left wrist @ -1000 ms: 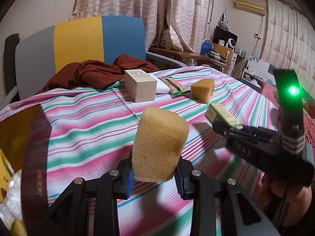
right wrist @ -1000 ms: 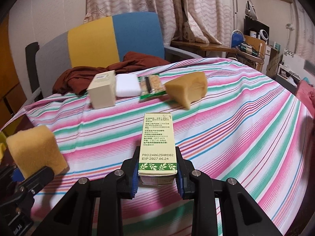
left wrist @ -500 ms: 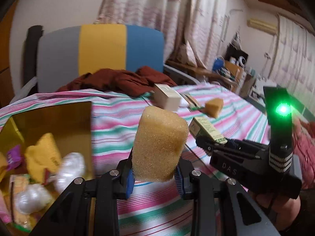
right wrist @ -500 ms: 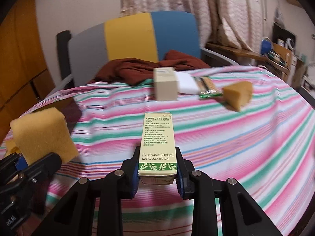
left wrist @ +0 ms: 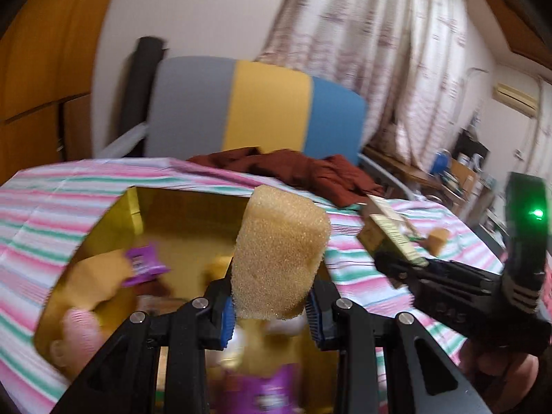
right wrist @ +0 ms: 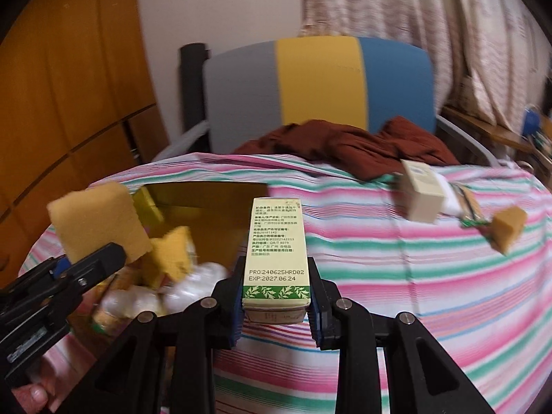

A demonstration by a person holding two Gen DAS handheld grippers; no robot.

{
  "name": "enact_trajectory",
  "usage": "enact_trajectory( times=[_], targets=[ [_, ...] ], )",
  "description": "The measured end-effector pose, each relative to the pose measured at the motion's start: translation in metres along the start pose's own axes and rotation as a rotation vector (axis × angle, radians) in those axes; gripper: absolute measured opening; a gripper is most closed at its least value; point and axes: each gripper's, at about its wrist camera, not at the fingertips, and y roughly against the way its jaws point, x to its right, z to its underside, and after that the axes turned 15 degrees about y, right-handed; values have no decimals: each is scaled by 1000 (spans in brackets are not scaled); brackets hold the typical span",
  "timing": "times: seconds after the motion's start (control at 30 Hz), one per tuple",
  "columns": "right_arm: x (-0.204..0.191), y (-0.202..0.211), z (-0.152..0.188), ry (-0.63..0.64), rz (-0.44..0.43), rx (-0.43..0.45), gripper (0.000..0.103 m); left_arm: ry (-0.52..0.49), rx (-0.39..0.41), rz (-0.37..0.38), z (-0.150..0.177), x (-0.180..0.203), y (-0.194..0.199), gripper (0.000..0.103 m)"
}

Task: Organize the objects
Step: 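Carry the yellow sponge and green box to the gold tray with both grippers, then release the sponge and green box into the tray and return both grippers to the items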

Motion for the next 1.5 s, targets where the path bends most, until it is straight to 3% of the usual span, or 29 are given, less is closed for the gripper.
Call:
enact_trajectory(
  times=[0.2,0.4,0.47,0.63,0.87,0.9,0.97,1.07,1.17,1.5],
  targets=[
    [-35,-22,-19,47,-61,-12,30,80,-5,-71,-17,-45,-2,33],
    [-42,-53,-36,49,-66,-55,32,96,-13,-85,-23,-56,-7,33],
    [-38,-63,-40,38,-52,-72,49,93,-18,-84,-25,-54,-9,33],
    [-26,-48,-36,-23,-43,-36,56,70,-40,-81,-29,-49,-21,33],
    [-22,-30,-20,-60,-61,-26,58,48,-73,-124,-48,-41,-51,34],
    [-23,-29,-18,-60,-62,-26,58,53,-99,-131,-52,-41,-59,36],
    [-23,-28,-16,-59,-62,-27,58,57,-135,-167,-55,-41,-70,50],
    [-20,-25,-12,-65,-59,-26,58,54,-119,-174,-54,-41,-67,54],
    [-13,-22,-8,-89,-56,-24,61,84,-93,-169,-51,-45,-57,65],
    [-3,-22,1,-121,-47,-36,61,133,-101,-154,-34,-39,-41,66]
  ],
)
